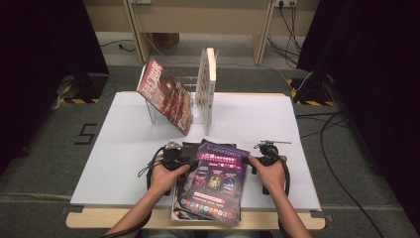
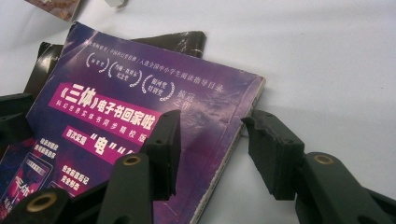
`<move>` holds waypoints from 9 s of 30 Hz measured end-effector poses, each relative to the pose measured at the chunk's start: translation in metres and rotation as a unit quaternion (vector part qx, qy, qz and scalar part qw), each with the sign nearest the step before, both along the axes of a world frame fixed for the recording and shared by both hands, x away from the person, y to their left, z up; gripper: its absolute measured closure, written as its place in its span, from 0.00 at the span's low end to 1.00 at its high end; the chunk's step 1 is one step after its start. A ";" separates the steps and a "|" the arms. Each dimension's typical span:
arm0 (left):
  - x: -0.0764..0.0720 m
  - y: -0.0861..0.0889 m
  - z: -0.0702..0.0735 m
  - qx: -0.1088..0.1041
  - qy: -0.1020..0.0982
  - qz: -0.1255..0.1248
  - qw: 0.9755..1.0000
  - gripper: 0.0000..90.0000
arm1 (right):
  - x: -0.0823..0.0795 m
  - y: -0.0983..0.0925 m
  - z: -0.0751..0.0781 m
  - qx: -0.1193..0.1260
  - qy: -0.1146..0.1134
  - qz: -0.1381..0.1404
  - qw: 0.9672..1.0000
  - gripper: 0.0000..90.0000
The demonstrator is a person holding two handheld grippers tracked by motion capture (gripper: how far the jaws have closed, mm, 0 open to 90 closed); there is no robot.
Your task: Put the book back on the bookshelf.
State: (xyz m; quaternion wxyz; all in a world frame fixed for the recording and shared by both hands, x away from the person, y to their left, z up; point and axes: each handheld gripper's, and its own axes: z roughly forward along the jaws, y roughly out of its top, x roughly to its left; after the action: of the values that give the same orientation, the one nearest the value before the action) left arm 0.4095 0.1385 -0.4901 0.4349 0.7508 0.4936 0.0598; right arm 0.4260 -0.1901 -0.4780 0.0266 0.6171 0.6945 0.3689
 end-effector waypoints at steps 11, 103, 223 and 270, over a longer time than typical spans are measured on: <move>-0.004 -0.005 0.000 0.001 0.006 -0.014 1.000 0.64 | 0.003 -0.003 -0.002 0.031 0.011 -0.011 0.999 0.60; -0.013 -0.004 0.004 0.032 0.007 -0.004 0.999 0.74 | -0.023 -0.001 0.017 0.086 -0.002 0.025 0.996 0.74; -0.046 -0.016 0.123 -0.046 -0.174 0.039 0.983 0.32 | -0.001 0.161 0.156 0.038 -0.298 0.061 0.952 0.92; -0.042 -0.049 0.118 0.017 -0.202 0.090 0.975 0.47 | -0.005 0.162 0.152 0.018 -0.291 0.065 0.954 0.91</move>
State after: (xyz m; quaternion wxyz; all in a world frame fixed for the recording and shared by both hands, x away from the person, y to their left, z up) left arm 0.3677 0.0899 -0.3720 0.5059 0.6826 0.4604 0.2574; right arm 0.4210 -0.0277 -0.3258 0.1929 0.4368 0.6885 0.5459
